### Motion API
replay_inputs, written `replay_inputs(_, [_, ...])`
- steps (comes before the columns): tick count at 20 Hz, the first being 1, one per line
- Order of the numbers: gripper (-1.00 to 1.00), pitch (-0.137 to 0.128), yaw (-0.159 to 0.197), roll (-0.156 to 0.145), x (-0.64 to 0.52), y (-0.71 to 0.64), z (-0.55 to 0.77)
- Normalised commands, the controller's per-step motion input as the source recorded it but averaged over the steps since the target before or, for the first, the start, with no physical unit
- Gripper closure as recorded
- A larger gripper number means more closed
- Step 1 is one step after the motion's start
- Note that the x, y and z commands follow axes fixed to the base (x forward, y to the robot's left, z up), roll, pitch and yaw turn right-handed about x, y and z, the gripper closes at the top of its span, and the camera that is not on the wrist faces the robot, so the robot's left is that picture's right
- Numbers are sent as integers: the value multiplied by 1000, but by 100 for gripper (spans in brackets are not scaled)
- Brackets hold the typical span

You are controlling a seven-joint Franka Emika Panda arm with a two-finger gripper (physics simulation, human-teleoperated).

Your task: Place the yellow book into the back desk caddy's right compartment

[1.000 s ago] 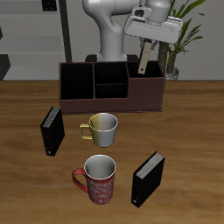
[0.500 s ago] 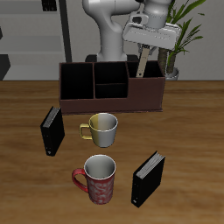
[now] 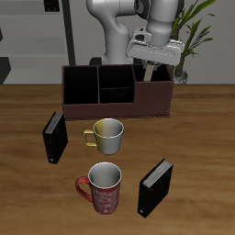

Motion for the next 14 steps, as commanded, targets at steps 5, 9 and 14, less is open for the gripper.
replay_inputs(5, [100, 38, -14, 38, -15, 170, -345])
replay_inputs(9, [100, 36, -9, 24, -29, 90, -274])
replay_inputs(14, [100, 39, 2, 6, -16, -35, -246])
